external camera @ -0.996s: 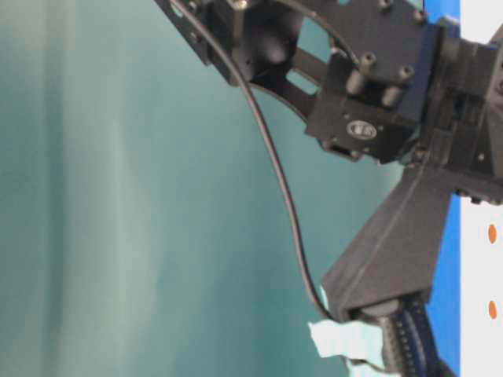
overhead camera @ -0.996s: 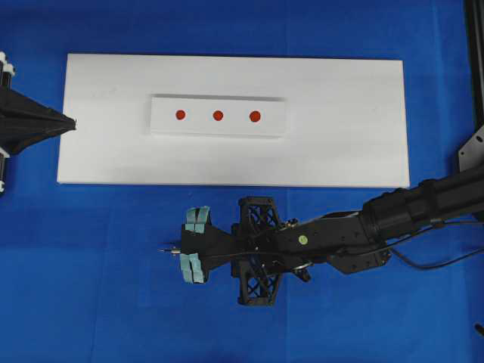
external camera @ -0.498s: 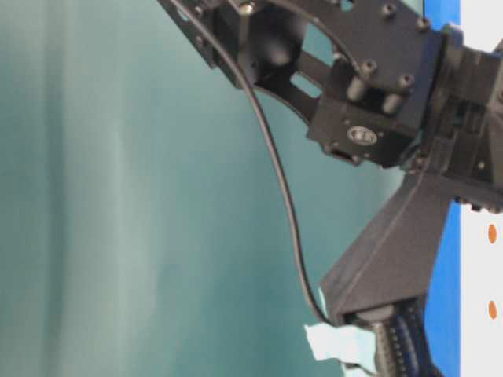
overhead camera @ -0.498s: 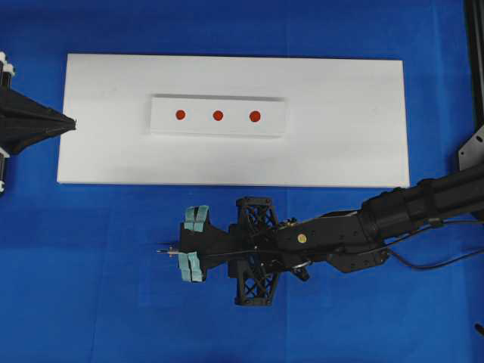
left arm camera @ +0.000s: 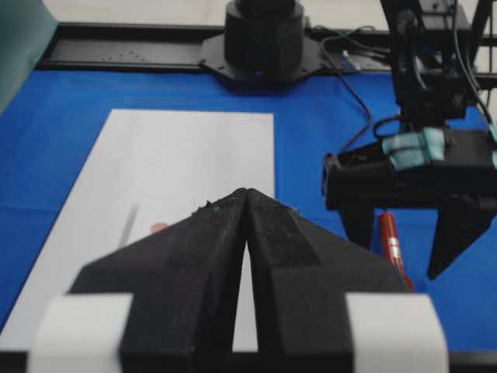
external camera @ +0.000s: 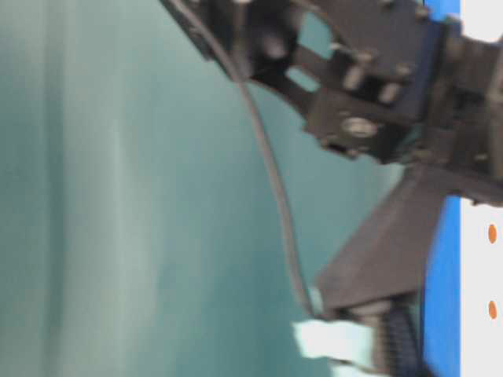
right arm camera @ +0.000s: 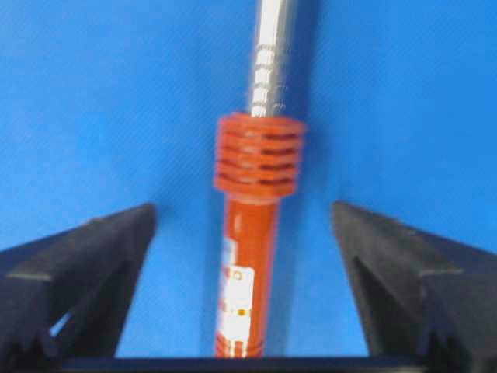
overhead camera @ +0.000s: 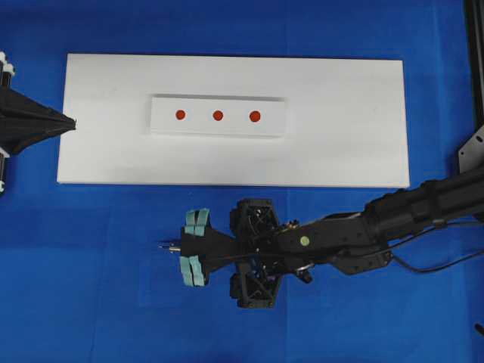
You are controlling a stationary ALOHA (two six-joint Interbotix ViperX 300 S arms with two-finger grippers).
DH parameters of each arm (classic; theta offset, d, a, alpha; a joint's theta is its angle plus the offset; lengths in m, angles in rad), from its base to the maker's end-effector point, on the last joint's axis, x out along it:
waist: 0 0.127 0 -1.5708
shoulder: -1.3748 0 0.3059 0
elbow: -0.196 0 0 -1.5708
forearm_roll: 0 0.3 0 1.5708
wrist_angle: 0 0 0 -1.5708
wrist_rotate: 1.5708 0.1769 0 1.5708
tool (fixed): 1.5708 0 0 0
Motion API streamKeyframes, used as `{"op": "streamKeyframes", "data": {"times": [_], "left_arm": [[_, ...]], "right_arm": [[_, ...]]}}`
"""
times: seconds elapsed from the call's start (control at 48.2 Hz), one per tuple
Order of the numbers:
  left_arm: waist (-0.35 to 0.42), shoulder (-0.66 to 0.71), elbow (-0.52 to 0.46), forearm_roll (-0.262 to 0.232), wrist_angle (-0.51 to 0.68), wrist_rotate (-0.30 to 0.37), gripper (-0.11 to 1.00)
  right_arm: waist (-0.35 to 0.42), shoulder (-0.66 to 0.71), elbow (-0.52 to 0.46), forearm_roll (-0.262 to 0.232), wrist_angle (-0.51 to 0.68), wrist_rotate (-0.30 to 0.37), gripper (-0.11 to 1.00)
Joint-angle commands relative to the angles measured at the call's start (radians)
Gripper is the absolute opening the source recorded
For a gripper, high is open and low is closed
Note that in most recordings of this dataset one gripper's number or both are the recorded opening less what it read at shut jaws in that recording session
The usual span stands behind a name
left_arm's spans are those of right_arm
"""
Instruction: Touch the tip of the soldering iron to the mark.
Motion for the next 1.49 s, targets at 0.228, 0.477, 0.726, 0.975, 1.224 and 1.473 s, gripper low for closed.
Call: {"op": "streamKeyframes", "data": {"times": [0.228,0.477,0.726,0.975,1.224,1.473], "left_arm": [[0.002,0.003,-0.011,0.002,-0.005,0.000,0.00],[0.003,0.003,-0.012,0.003,-0.008,0.000,0.00],[0.003,0.003,-0.011,0.002,-0.008,0.000,0.00],[0.002,0.003,-0.011,0.002,-0.008,0.000,0.00],[0.003,0.003,-0.012,0.002,-0.005,0.000,0.00],[0.002,0.003,-0.012,0.002,-0.008,0.000,0.00]], "right_arm": [[0.000,-0.206,-0.037,-0.052,0.166,0.006,0.85],[0.000,-0.247,-0.046,-0.058,0.245,0.005,0.84],[-0.040,-0.249,-0.048,-0.081,0.244,-0.021,0.84],[-0.187,-0.255,-0.046,-0.087,0.244,-0.158,0.84],[-0.339,-0.261,-0.051,-0.083,0.209,-0.261,0.84],[-0.357,-0.288,-0.041,-0.081,0.207,-0.284,0.84]]}}
